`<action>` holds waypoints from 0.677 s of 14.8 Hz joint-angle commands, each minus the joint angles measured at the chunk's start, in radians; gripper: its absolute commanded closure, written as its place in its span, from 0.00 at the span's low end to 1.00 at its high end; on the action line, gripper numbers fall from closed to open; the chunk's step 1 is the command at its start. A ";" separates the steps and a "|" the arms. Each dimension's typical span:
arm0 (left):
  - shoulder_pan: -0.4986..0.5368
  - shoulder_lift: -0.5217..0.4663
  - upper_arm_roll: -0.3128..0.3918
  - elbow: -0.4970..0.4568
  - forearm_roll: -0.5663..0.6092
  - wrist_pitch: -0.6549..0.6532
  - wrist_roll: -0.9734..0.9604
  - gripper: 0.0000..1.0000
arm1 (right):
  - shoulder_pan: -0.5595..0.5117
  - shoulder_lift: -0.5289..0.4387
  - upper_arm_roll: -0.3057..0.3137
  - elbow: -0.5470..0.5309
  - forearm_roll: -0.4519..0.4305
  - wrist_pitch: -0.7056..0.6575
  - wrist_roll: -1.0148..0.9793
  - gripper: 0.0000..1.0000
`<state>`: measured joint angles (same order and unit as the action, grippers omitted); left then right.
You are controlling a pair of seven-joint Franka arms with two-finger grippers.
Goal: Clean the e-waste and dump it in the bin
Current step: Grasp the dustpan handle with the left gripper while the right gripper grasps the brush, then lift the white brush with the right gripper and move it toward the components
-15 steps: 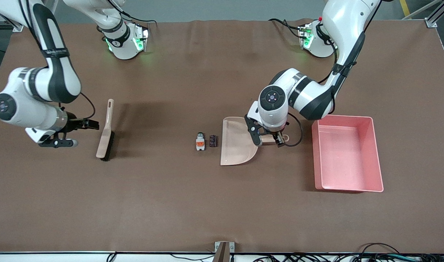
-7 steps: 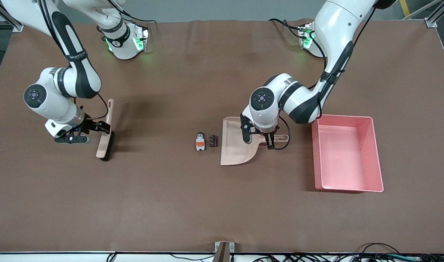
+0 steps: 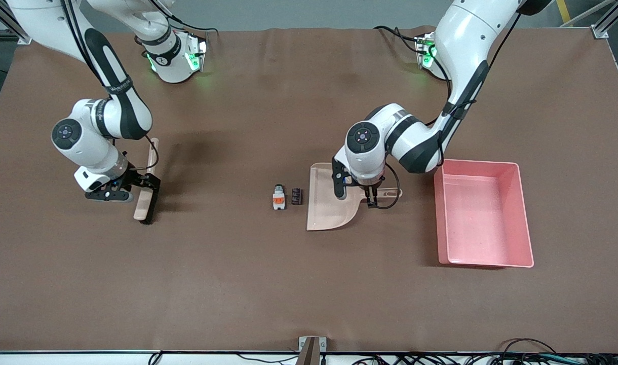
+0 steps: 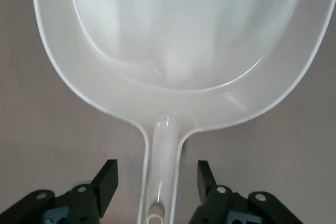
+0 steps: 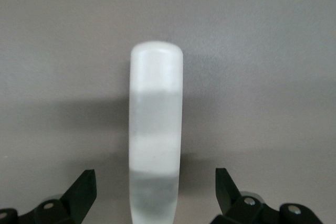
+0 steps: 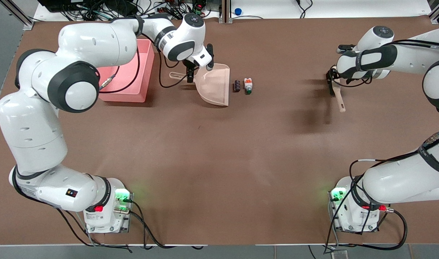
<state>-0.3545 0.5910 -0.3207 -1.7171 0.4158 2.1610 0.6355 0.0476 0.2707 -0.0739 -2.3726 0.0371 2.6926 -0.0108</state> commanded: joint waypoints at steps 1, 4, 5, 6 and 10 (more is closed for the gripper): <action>-0.001 0.009 -0.003 -0.003 0.024 0.026 0.004 0.33 | 0.001 -0.002 0.002 -0.020 0.013 0.021 0.008 0.00; -0.006 0.010 -0.001 -0.006 0.027 0.030 0.004 0.33 | 0.009 0.005 0.002 -0.020 0.012 0.019 0.008 0.09; -0.011 0.018 -0.003 -0.007 0.050 0.030 0.003 0.33 | 0.009 0.005 0.002 -0.020 0.013 0.016 0.006 0.15; -0.012 0.020 -0.003 -0.016 0.064 0.030 0.001 0.34 | 0.009 0.005 0.002 -0.020 0.013 0.013 0.008 0.21; -0.018 0.024 -0.001 -0.016 0.067 0.030 -0.005 0.35 | 0.009 0.005 0.002 -0.017 0.013 0.009 0.006 0.46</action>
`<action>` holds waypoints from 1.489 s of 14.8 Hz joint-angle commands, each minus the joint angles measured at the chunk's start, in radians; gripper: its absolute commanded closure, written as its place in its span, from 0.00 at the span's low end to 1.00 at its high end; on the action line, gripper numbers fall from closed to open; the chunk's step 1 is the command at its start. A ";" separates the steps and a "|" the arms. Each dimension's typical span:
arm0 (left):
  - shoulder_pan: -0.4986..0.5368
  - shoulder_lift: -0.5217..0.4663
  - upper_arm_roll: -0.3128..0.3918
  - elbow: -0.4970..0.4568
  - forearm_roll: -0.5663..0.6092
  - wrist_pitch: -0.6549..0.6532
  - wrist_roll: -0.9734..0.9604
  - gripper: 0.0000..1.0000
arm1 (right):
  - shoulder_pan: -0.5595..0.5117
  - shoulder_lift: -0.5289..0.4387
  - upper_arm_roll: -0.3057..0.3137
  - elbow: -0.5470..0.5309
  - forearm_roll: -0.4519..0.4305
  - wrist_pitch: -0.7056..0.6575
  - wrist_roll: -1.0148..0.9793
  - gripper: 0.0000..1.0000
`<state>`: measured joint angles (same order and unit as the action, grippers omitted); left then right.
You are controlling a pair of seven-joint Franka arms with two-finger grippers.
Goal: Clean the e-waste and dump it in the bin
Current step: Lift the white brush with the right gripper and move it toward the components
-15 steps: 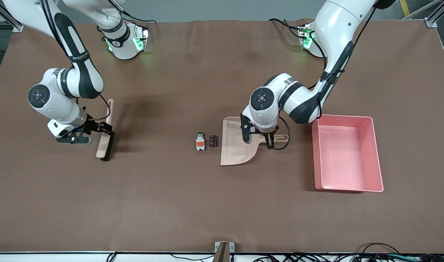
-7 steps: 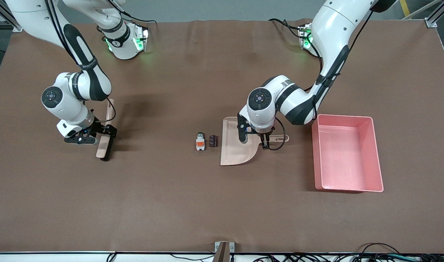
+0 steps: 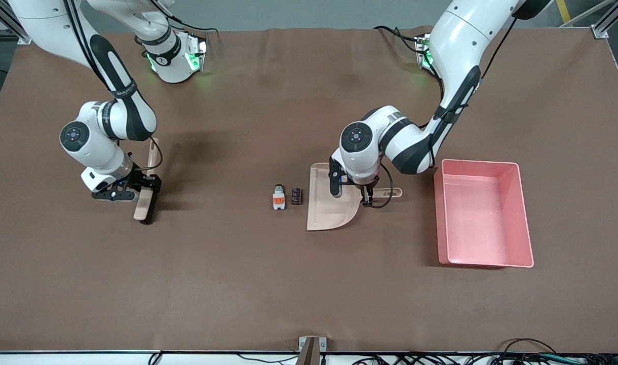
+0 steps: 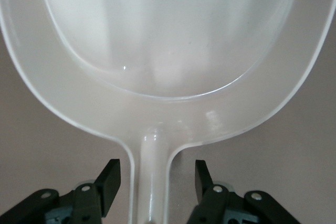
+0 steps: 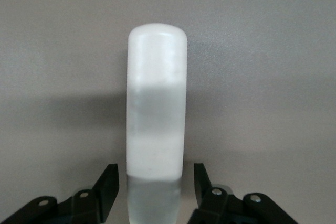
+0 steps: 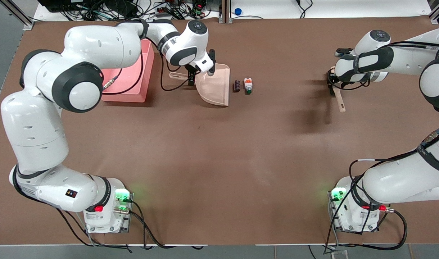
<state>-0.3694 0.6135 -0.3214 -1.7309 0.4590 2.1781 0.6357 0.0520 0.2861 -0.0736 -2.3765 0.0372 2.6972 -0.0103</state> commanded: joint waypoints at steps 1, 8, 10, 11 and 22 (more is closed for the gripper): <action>-0.003 0.002 -0.002 -0.003 0.039 0.012 -0.007 0.36 | 0.005 -0.012 0.001 -0.013 0.013 0.004 0.007 0.50; -0.003 0.017 -0.002 0.007 0.050 0.029 -0.008 0.43 | 0.009 -0.018 0.006 0.006 0.012 -0.011 -0.007 0.91; -0.002 0.018 -0.002 0.005 0.050 0.042 -0.008 0.45 | 0.048 -0.036 0.006 0.045 0.013 -0.124 0.007 0.95; -0.002 0.018 -0.002 0.005 0.050 0.042 -0.008 0.46 | 0.061 -0.053 0.006 0.074 0.013 -0.196 0.009 0.98; -0.002 0.023 -0.002 0.005 0.050 0.048 -0.010 0.66 | 0.354 -0.093 0.021 0.160 0.032 -0.300 0.475 0.99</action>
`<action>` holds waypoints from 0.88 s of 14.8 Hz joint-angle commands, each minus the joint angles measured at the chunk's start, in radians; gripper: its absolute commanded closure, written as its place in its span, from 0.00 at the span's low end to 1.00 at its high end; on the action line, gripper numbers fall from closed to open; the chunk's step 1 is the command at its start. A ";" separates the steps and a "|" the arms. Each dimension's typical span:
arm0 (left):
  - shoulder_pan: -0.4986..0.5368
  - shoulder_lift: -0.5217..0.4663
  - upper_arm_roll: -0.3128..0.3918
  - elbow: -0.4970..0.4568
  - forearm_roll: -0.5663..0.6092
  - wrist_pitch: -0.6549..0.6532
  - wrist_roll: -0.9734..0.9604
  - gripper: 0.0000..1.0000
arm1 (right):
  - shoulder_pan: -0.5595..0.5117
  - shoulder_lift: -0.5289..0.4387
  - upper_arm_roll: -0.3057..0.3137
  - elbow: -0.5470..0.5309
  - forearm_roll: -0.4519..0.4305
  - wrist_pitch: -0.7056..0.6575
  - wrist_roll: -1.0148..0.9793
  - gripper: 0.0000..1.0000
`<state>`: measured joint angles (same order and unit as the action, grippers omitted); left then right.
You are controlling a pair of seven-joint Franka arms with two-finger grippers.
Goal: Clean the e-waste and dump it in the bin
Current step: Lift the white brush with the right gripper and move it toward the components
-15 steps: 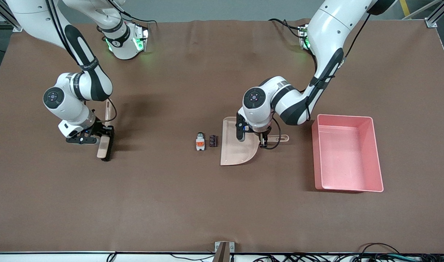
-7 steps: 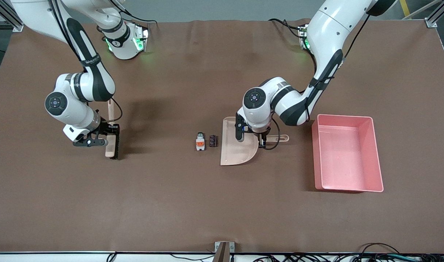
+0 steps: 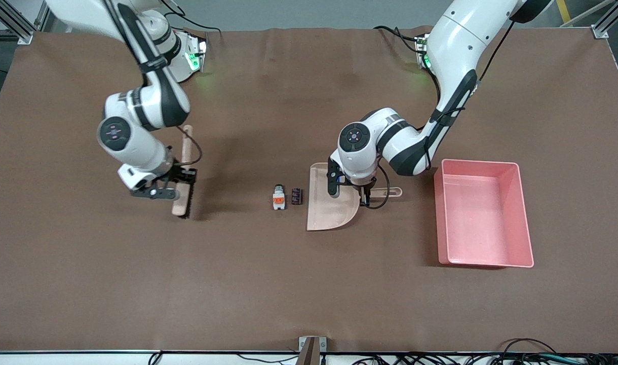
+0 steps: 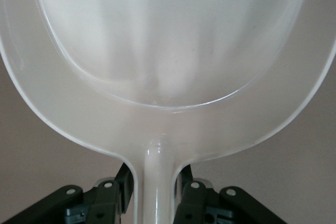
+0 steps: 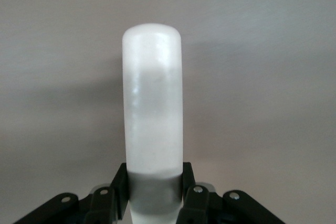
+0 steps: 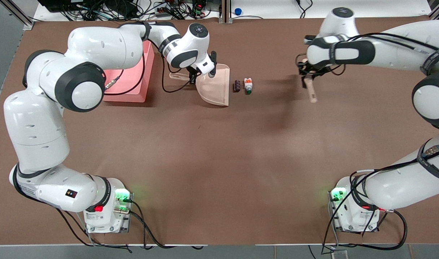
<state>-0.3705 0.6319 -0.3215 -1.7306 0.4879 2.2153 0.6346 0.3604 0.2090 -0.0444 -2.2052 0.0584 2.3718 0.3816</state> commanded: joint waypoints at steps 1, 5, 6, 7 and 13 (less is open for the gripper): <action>-0.001 0.005 -0.002 0.005 0.021 0.011 -0.009 0.71 | 0.069 -0.013 -0.008 -0.013 0.012 0.049 0.108 0.99; 0.001 0.005 -0.002 0.005 0.021 0.011 -0.009 0.76 | 0.169 0.015 -0.008 -0.014 0.012 0.125 0.146 1.00; -0.001 0.005 -0.002 0.005 0.021 0.011 -0.009 0.76 | 0.184 0.035 -0.009 -0.014 0.012 0.157 0.149 1.00; -0.001 0.005 -0.002 0.005 0.021 0.011 -0.009 0.77 | 0.193 0.058 -0.008 -0.016 0.014 0.188 0.149 1.00; -0.004 0.005 -0.002 0.005 0.021 0.001 -0.024 0.78 | 0.242 0.162 -0.006 0.004 0.084 0.309 0.149 1.00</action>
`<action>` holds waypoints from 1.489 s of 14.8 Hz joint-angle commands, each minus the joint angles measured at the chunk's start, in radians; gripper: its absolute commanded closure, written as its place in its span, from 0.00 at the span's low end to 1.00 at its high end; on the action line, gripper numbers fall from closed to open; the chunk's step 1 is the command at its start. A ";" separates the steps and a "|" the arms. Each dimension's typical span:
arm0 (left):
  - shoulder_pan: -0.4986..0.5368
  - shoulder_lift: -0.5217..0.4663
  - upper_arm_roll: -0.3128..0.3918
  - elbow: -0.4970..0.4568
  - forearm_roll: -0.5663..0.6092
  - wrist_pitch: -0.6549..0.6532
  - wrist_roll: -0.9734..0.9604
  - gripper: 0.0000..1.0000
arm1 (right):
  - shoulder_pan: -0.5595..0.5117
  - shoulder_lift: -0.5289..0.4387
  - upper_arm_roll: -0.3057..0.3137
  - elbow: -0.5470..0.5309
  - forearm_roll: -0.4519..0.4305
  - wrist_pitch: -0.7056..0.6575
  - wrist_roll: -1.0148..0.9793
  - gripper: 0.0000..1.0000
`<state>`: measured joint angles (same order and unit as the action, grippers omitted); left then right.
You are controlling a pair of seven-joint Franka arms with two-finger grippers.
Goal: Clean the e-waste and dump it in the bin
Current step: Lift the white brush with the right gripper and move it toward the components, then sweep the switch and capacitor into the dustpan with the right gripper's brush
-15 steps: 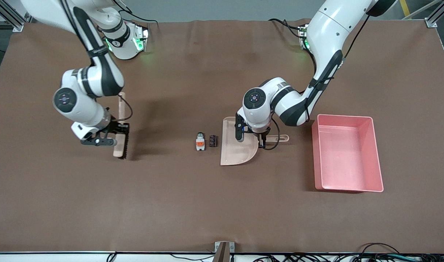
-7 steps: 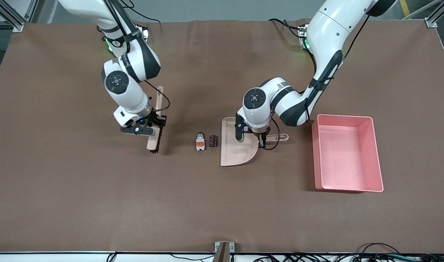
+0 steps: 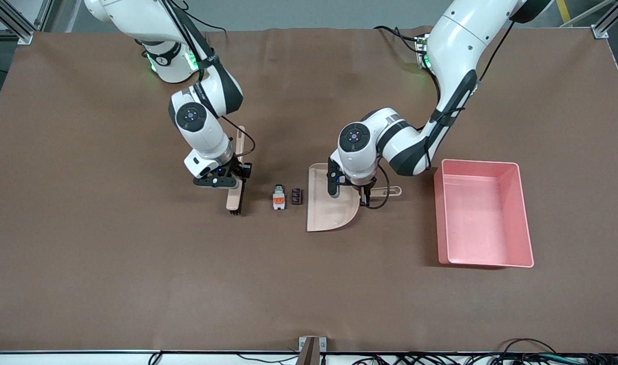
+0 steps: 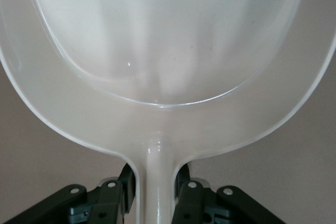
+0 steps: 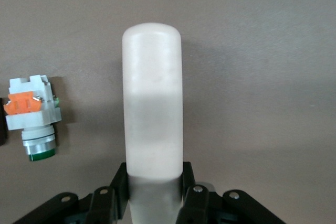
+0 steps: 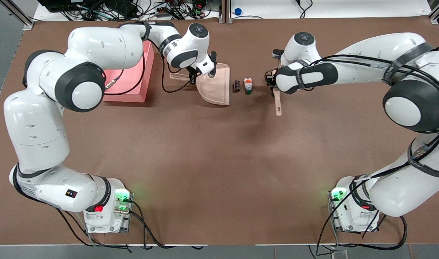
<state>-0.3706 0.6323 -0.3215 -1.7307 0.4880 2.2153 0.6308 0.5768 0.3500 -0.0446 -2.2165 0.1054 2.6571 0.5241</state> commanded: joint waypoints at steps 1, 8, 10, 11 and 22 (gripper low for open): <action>-0.013 0.004 -0.002 0.005 0.021 0.000 -0.020 0.78 | 0.037 0.038 -0.008 0.024 0.059 0.032 0.007 1.00; -0.028 0.004 -0.001 0.006 0.021 -0.005 -0.020 0.78 | 0.103 0.090 -0.008 0.080 0.200 0.035 0.017 1.00; -0.034 0.004 -0.001 0.006 0.021 -0.011 -0.020 0.78 | 0.123 0.106 -0.008 0.098 0.200 0.040 0.040 1.00; -0.033 0.004 -0.001 0.006 0.021 -0.011 -0.020 0.78 | 0.129 0.115 -0.008 0.110 0.200 0.040 0.056 1.00; -0.034 0.006 -0.001 0.014 0.021 -0.011 -0.040 0.78 | 0.218 0.213 -0.006 0.265 0.200 0.029 0.114 1.00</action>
<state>-0.3981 0.6324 -0.3218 -1.7307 0.4880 2.2128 0.6115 0.7711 0.5285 -0.0451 -1.9987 0.2881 2.6900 0.6250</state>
